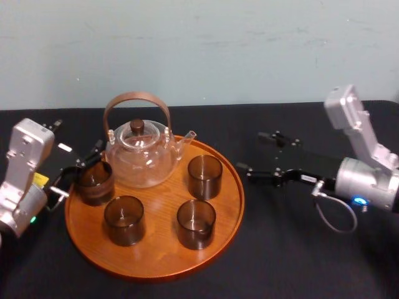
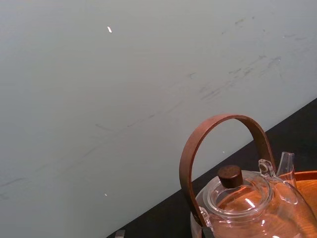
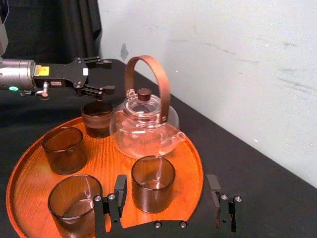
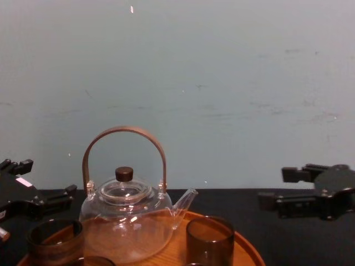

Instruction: Pick up the glass from the table and place it on the tray.

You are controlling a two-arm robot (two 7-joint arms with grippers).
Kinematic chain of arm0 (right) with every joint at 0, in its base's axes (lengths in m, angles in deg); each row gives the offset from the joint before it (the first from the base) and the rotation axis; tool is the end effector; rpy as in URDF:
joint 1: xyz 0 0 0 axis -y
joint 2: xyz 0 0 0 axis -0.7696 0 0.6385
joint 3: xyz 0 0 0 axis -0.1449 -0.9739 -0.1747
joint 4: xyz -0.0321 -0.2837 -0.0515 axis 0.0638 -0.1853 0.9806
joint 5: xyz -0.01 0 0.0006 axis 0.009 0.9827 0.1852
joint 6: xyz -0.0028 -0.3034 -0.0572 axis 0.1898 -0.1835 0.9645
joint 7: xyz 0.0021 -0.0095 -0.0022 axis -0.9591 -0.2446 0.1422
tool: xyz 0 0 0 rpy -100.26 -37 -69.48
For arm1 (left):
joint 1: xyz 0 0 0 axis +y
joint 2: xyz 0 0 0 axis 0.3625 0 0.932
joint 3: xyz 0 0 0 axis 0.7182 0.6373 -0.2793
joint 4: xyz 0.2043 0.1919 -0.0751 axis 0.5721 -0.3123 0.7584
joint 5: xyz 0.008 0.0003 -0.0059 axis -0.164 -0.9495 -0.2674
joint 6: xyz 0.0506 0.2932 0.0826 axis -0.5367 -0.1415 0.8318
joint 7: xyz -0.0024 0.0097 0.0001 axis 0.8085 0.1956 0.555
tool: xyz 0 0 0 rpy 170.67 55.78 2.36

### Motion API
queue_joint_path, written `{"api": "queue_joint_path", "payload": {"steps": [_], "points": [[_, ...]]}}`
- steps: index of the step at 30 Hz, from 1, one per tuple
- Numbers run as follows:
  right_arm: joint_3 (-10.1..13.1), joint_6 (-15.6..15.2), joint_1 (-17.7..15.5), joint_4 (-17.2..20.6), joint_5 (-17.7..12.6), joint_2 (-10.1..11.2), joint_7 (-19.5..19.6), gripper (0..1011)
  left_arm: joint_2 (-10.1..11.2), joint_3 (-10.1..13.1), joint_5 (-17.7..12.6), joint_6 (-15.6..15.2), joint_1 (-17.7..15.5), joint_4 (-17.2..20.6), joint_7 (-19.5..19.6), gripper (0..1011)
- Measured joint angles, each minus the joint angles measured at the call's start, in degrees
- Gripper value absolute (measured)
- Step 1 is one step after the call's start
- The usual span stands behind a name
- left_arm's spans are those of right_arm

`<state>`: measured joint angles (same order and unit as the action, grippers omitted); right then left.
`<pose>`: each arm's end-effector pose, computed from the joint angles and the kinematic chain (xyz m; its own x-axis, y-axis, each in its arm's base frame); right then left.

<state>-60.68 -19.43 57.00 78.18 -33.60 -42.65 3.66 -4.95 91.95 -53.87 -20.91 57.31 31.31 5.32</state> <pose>0.3850 -0.0652 -0.2429 0.8088 -0.5817 0.0858 0.5848 0.7805 -0.2212 0.3581 0.0826 -0.3022 0.2922 0.8802 0.3739 -0.9553 0.2873 0.0700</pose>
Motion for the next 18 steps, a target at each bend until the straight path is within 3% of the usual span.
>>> {"api": "queue_joint_path", "payload": {"steps": [6, 9, 13, 18], "points": [[1.9, 1.4, -1.8, 0.7, -1.4, 1.5, 1.5, 1002, 0.0, 0.0, 0.0, 0.0, 0.0, 0.0, 0.0, 1002], [3.6, 2.1, -3.4, 1.0, -1.9, 1.6, 4.5, 1002, 0.0, 0.0, 0.0, 0.0, 0.0, 0.0, 0.0, 1001], [5.2, 3.1, -4.9, 1.0, -1.8, 0.8, 7.8, 1002, 0.0, 0.0, 0.0, 0.0, 0.0, 0.0, 0.0, 1001], [7.8, 5.3, -7.1, 0.2, -0.2, -1.9, 14.4, 1002, 0.0, 0.0, 0.0, 0.0, 0.0, 0.0, 0.0, 1002]]}}
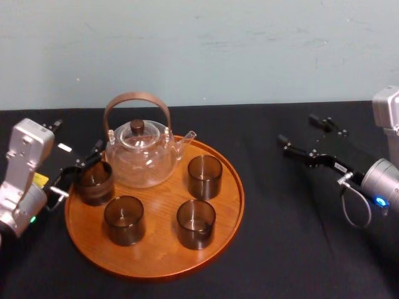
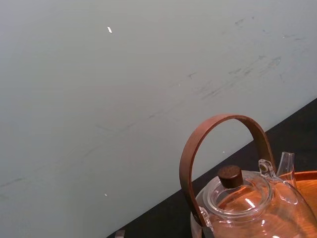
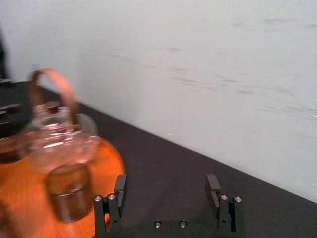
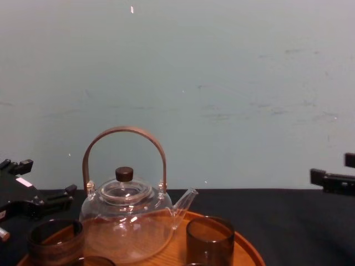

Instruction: Pick up the glass from the table and place it on the tray.

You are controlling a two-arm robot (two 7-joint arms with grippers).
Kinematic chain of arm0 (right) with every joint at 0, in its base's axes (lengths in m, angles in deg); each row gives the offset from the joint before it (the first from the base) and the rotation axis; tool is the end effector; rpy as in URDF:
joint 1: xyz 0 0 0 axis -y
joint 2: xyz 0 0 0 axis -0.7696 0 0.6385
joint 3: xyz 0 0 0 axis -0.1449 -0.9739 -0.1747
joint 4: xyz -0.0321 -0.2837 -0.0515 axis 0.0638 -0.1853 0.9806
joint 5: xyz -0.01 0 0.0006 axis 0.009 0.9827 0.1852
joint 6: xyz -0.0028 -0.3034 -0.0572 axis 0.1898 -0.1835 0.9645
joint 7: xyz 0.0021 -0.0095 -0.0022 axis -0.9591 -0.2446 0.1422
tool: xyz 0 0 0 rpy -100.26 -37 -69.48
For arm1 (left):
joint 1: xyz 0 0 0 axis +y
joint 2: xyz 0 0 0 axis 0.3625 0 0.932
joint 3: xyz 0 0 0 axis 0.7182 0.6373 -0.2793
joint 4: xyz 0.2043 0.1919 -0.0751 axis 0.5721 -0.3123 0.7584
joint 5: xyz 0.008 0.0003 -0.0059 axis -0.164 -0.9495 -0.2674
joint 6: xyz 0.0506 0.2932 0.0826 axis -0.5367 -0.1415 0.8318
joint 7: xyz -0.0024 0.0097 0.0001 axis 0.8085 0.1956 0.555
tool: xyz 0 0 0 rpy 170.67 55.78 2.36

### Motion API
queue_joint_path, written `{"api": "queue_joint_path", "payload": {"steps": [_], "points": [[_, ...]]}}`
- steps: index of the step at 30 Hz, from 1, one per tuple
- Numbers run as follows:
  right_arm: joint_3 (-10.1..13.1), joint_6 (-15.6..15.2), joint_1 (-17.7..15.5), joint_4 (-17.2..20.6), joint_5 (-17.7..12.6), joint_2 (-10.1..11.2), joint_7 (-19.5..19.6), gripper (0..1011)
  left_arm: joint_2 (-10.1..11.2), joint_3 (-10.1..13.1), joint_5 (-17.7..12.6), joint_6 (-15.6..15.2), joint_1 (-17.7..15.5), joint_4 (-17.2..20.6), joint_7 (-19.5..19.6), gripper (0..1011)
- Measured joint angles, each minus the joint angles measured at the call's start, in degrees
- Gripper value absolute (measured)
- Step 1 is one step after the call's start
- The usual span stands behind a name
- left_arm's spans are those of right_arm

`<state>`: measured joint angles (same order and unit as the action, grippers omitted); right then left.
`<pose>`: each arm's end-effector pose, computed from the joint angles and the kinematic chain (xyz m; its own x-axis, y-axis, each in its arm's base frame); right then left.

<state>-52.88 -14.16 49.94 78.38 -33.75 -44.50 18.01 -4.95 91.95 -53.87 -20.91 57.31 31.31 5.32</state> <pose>0.3647 -0.0881 -0.2637 0.5662 -0.8188 0.0944 0.8234 0.5567 -0.1097 0.3581 0.0826 -0.3022 0.2922 0.8802 0.3739 -0.9553 0.2873 0.0700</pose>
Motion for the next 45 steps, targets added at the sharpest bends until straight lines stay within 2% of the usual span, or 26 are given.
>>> {"api": "queue_joint_path", "payload": {"steps": [6, 12, 17, 29, 45], "points": [[2.0, 2.9, -1.1, -3.0, 2.6, -3.9, 6.6, 1002, 0.0, 0.0, 0.0, 0.0, 0.0, 0.0, 0.0, 1001], [2.6, 4.6, -1.2, -5.8, 4.1, -6.0, 8.5, 1002, 0.0, 0.0, 0.0, 0.0, 0.0, 0.0, 0.0, 1001], [2.9, 6.1, -0.9, -8.5, 4.9, -7.6, 8.6, 1002, 0.0, 0.0, 0.0, 0.0, 0.0, 0.0, 0.0, 1001], [3.7, 6.7, -0.2, -11.5, 5.9, -9.4, 7.3, 1002, 0.0, 0.0, 0.0, 0.0, 0.0, 0.0, 0.0, 1001], [3.6, 6.7, -0.2, -11.3, 5.8, -9.2, 7.2, 1002, 0.0, 0.0, 0.0, 0.0, 0.0, 0.0, 0.0, 1001]]}}
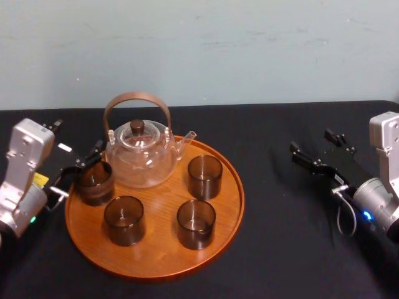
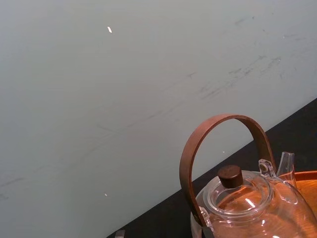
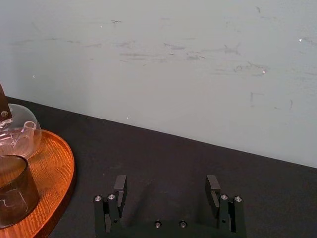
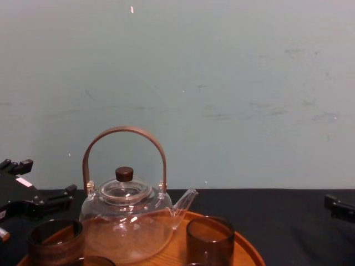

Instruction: Pick up the glass from the table and place it on the tray.

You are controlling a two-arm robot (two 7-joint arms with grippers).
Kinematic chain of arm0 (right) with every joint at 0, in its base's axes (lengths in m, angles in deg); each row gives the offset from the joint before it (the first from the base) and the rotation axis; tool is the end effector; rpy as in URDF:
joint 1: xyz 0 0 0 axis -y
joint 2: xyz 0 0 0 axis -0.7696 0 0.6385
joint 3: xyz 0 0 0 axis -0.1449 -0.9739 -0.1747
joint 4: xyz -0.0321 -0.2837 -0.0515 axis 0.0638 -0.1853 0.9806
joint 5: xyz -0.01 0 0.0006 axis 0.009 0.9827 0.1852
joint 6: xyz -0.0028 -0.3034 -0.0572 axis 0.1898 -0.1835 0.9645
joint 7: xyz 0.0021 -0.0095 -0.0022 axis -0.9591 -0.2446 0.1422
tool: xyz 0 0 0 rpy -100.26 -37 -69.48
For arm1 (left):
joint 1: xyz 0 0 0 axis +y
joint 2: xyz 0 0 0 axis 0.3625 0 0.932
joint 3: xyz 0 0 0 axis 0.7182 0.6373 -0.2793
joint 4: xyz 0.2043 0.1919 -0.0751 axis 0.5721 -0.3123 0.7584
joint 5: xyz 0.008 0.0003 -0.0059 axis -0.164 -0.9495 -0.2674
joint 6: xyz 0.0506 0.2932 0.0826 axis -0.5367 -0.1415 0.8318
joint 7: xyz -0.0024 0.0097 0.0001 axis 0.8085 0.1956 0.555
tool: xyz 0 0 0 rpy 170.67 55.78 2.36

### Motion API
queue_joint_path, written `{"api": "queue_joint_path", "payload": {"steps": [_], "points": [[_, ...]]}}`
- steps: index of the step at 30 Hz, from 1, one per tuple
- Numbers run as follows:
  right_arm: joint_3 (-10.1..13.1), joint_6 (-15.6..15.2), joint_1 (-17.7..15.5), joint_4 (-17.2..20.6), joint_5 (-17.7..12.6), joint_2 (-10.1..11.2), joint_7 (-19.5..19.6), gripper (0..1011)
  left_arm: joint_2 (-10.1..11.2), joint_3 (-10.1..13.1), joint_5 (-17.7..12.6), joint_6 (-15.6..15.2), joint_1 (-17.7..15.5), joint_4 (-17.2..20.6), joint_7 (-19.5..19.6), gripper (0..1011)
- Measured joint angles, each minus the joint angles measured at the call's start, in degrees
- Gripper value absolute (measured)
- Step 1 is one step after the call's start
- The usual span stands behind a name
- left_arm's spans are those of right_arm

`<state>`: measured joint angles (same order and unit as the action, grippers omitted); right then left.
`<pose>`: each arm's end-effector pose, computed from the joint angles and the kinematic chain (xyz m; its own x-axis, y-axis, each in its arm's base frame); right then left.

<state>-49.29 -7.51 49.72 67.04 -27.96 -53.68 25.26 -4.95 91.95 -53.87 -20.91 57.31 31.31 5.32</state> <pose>0.3677 -0.0804 -0.3219 0.3672 -0.9284 0.0563 0.9281 0.3617 -0.0881 0.3581 0.0826 -0.3022 0.2922 0.8802 0.3739 -0.9553 0.2873 0.0700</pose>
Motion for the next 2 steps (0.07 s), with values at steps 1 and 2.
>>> {"api": "queue_joint_path", "payload": {"steps": [1, 2], "points": [[0.0, 0.0, 0.0, 0.0, 0.0, 0.0, 0.0, 1003, 0.0, 0.0, 0.0, 0.0, 0.0, 0.0, 0.0, 1001], [0.0, 0.0, 0.0, 0.0, 0.0, 0.0, 0.0, 1002, 0.0, 0.0, 0.0, 0.0, 0.0, 0.0, 0.0, 1001]]}}
